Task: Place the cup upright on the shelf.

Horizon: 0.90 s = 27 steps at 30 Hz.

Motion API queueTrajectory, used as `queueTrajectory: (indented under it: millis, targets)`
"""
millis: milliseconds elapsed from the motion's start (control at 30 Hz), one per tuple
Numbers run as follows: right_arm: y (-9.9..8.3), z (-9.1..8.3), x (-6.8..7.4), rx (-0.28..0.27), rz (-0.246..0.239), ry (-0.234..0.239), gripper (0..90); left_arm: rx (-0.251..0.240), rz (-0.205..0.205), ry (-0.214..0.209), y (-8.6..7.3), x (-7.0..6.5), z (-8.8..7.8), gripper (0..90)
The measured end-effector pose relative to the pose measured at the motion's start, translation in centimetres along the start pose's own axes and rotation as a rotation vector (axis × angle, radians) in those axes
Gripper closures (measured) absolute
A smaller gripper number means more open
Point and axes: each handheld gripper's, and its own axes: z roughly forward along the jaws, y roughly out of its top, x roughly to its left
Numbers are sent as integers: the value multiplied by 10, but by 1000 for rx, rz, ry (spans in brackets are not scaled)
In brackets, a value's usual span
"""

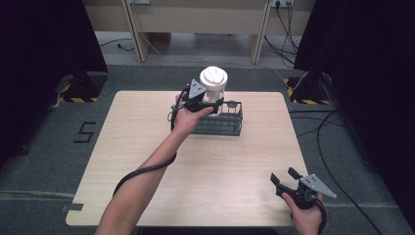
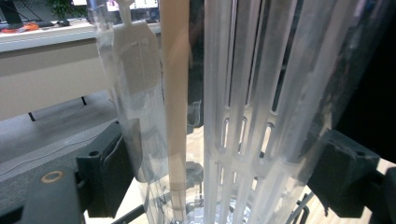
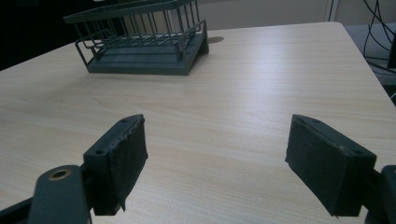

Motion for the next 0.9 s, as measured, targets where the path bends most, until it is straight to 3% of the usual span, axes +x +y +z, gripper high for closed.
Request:
queueTrajectory:
  millis: [400,900]
  targets:
    - [0,0,0,-2,1,3,208,29,-20,24,-7,1,14,176]
    - [0,0,0,0,1,5,208,78,-52,65,-27,4,24,175]
